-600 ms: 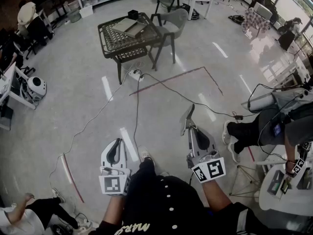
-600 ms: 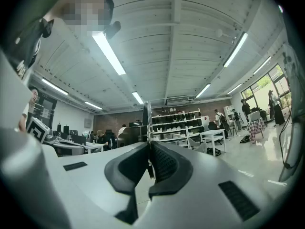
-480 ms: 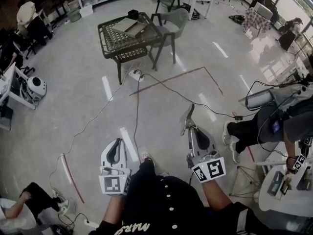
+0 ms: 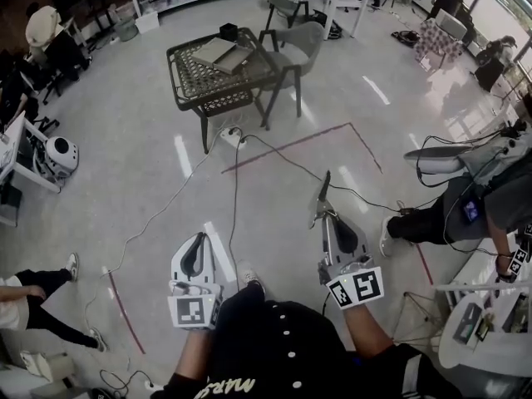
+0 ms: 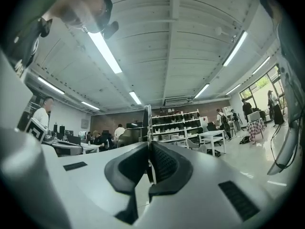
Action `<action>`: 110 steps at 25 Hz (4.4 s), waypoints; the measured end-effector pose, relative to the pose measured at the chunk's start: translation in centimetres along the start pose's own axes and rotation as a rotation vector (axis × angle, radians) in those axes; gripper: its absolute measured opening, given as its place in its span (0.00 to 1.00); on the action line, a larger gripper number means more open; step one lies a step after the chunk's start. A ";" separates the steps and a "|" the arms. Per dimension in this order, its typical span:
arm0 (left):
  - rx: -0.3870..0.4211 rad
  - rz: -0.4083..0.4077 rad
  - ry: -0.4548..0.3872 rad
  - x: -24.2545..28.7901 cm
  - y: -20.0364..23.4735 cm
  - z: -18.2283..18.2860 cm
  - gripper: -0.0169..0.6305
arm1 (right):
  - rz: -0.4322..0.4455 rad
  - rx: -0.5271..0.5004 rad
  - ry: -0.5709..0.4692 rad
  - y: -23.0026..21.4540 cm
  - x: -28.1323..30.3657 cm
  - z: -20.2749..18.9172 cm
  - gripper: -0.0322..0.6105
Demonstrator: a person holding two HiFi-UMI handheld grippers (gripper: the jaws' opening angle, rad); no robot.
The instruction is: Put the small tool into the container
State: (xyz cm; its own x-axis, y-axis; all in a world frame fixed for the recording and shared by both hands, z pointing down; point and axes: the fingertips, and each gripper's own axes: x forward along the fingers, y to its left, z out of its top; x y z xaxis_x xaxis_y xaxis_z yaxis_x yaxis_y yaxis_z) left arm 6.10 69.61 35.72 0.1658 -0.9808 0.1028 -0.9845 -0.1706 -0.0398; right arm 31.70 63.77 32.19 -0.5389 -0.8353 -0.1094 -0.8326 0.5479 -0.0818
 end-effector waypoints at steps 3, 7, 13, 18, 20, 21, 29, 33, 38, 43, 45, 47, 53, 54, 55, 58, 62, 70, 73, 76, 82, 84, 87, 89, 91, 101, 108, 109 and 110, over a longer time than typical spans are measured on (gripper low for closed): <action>-0.002 0.008 0.006 1.9 1.5 0.3 0.09 | -0.005 0.000 -0.009 -0.5 2.3 0.1 0.08; 0.009 -0.005 0.000 4.7 3.6 1.0 0.09 | -0.016 -0.003 -0.019 -0.8 5.6 0.3 0.08; 0.004 -0.011 -0.017 7.5 6.9 2.0 0.09 | -0.016 -0.019 -0.031 0.0 9.7 0.3 0.08; 0.016 -0.030 -0.005 9.4 8.9 1.8 0.09 | -0.015 -0.024 -0.024 0.3 12.6 -0.2 0.08; 0.017 -0.031 0.002 10.3 9.7 1.6 0.09 | -0.007 -0.028 -0.021 0.3 13.8 -0.5 0.08; 0.015 -0.033 0.004 10.7 9.9 1.4 0.09 | -0.005 -0.030 -0.018 0.3 14.3 -0.6 0.08; 0.011 -0.055 0.004 14.1 10.5 1.1 0.09 | -0.007 -0.021 0.000 -1.1 17.6 -1.7 0.08; 0.013 -0.038 0.032 16.7 11.5 0.7 0.09 | 0.002 -0.013 0.003 -2.3 20.2 -2.2 0.08; 0.013 -0.020 0.025 21.4 12.2 2.2 0.09 | 0.022 -0.010 0.010 -4.8 24.3 -2.2 0.08; 0.021 -0.010 0.021 26.4 13.3 3.1 0.09 | 0.035 -0.018 0.018 -7.6 28.8 -2.4 0.08; 0.020 -0.003 0.022 28.2 13.5 3.4 0.09 | 0.041 -0.019 0.022 -8.7 30.5 -2.5 0.08; 0.020 0.001 0.021 30.1 13.6 3.7 0.09 | 0.049 -0.017 0.021 -9.9 32.1 -2.4 0.08; 0.016 0.034 0.031 34.7 13.7 4.0 0.09 | 0.076 -0.013 0.026 -13.3 36.2 -2.6 0.08; 0.015 0.042 0.029 35.4 13.7 4.1 0.09 | 0.082 -0.012 0.025 -13.9 36.9 -2.6 0.08; 0.014 0.048 0.029 36.1 13.8 4.3 0.09 | 0.087 -0.011 0.025 -14.4 37.5 -2.5 0.08; 0.008 0.066 0.024 37.9 13.7 4.6 0.09 | 0.105 -0.013 0.028 -15.7 39.1 -2.3 0.08; 0.003 0.069 -0.014 40.4 13.3 4.8 0.09 | 0.121 -0.014 0.033 -17.5 41.2 -2.6 0.08; 0.005 0.124 0.029 43.1 14.2 4.4 0.09 | 0.132 -0.020 0.052 -20.0 43.9 -3.6 0.08; 0.002 0.110 0.017 44.2 14.7 4.3 0.09 | 0.135 -0.019 0.057 -20.3 45.3 -3.8 0.08; -0.002 0.096 0.005 45.8 15.7 4.0 0.09 | 0.138 -0.017 0.060 -20.3 47.2 -4.3 0.08; 0.010 0.093 0.019 51.5 18.7 4.8 0.09 | 0.132 -0.020 0.062 -21.4 52.8 -5.1 0.08; 0.005 0.090 0.004 53.3 19.9 5.1 0.09 | 0.136 -0.023 0.063 -21.6 54.9 -5.2 0.08; -0.010 0.081 -0.023 56.1 21.7 5.1 0.09 | 0.136 -0.026 0.063 -22.1 58.1 -5.7 0.08; -0.006 0.080 -0.018 57.9 22.9 4.9 0.09 | 0.132 -0.025 0.066 -22.5 60.3 -6.1 0.08; -0.021 0.079 -0.020 59.7 24.0 5.3 0.09 | 0.130 -0.025 0.066 -22.8 62.3 -6.2 0.08; -0.024 0.057 -0.043 66.7 29.0 6.2 0.09 | 0.118 -0.020 0.056 -23.5 70.9 -7.3 0.08; -0.029 0.036 -0.051 70.7 32.2 6.8 0.09 | 0.104 -0.023 0.054 -23.7 75.7 -7.8 0.08; -0.028 0.030 -0.054 71.1 32.5 7.0 0.09 | 0.103 -0.026 0.054 -23.5 76.3 -7.8 0.08; -0.028 0.024 -0.054 71.5 32.9 7.1 0.09 | 0.102 -0.029 0.054 -23.4 76.8 -7.8 0.08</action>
State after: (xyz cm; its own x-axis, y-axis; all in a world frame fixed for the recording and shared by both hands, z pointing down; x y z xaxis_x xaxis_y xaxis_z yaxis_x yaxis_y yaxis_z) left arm -14.05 -6.79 34.71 0.1438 -0.9884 0.0480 -0.9894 -0.1447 -0.0139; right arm 8.83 -13.57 33.43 -0.6263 -0.7771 -0.0625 -0.7761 0.6291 -0.0445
